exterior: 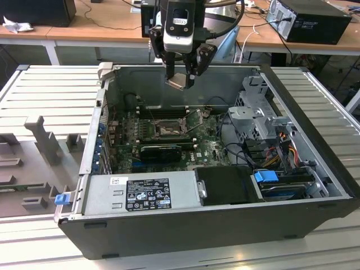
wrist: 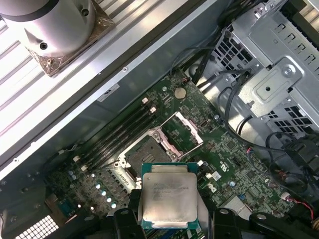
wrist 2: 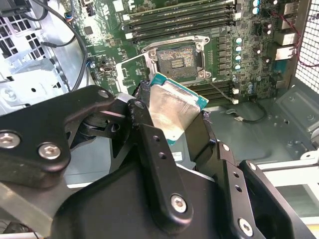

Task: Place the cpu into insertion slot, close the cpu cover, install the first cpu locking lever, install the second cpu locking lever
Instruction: 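Place the cpu into insertion slot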

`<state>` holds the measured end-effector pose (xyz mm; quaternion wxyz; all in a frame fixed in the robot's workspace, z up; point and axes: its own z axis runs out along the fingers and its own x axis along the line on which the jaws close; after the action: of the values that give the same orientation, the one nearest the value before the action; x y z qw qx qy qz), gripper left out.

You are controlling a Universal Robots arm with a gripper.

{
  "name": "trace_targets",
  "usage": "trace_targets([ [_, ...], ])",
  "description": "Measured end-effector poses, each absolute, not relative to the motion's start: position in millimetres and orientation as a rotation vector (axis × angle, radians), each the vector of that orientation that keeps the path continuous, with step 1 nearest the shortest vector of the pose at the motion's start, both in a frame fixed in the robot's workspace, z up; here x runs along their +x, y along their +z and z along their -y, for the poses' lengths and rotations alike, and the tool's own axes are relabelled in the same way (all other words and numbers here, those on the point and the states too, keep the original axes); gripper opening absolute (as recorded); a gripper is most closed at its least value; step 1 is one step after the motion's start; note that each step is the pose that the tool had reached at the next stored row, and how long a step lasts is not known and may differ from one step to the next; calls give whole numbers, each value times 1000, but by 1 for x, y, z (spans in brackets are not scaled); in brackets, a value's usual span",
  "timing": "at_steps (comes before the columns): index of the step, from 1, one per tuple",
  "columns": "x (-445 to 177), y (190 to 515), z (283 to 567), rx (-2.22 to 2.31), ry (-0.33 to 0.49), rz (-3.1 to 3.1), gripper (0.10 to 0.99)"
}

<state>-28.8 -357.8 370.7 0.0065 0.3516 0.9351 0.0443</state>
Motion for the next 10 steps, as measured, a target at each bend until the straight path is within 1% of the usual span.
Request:
trace_targets([
  [10,-29,370,358,1163,138,-2899,529],
])
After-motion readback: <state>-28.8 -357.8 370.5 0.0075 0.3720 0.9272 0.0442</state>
